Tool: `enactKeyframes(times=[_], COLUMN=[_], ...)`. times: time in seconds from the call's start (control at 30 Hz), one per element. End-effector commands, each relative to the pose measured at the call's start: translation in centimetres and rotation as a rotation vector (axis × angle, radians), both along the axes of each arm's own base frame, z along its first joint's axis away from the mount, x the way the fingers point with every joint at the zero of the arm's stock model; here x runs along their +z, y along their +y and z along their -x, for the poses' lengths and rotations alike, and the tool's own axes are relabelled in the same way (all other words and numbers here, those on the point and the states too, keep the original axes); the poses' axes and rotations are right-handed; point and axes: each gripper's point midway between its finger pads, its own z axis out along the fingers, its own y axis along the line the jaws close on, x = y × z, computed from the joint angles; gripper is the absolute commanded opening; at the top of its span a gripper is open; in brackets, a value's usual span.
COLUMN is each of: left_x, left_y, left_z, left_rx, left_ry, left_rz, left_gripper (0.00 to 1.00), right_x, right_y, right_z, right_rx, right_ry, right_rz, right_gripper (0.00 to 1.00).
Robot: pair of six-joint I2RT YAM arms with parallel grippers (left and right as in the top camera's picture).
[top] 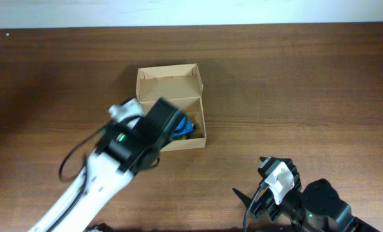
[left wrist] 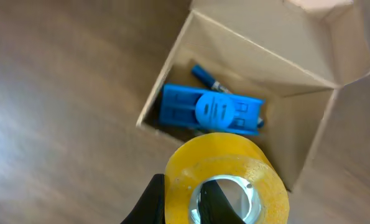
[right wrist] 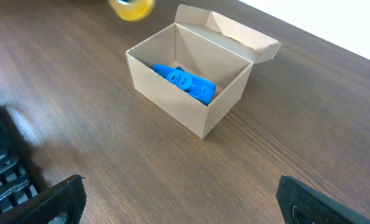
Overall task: Pack container
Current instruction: 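Carry the tape roll over the box and lower it inside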
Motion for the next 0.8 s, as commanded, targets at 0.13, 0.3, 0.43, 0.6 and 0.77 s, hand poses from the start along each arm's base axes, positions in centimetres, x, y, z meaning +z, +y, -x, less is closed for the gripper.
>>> enactKeyframes(times=[0.13, 0.3, 0.43, 0.6, 0.77], left_x=[-5.8, -9.6, -11.6, -13.1, -13.4], left_y=[-0.8, -1.0, -1.0, -1.1, -1.1], left_z=[-5.0, -6.8, -7.1, -7.0, -7.0], left_rx=[-0.140, -0.106, -0.095, -0.097, -0.097], left_ry=[0.148, 0.218, 0.266, 0.306, 0.311], left_rz=[-0.199, -0.160, -0.151, -0.158, -0.160], left_gripper=[0.12, 0.12, 0.12, 0.13, 0.19], right_x=[0.3, 0.3, 0.3, 0.3, 0.3], right_y=[-0.1, -0.1, -0.1, -0.1, -0.1], right_z=[-0.1, -0.1, -0.1, -0.1, -0.1], right_rx=[-0.012, -0.012, -0.012, -0.012, -0.012], right_ry=[-0.007, -0.007, -0.007, -0.007, -0.007], right_rz=[-0.009, -0.009, -0.008, -0.009, -0.009], right_gripper=[0.99, 0.99, 0.99, 0.99, 0.99])
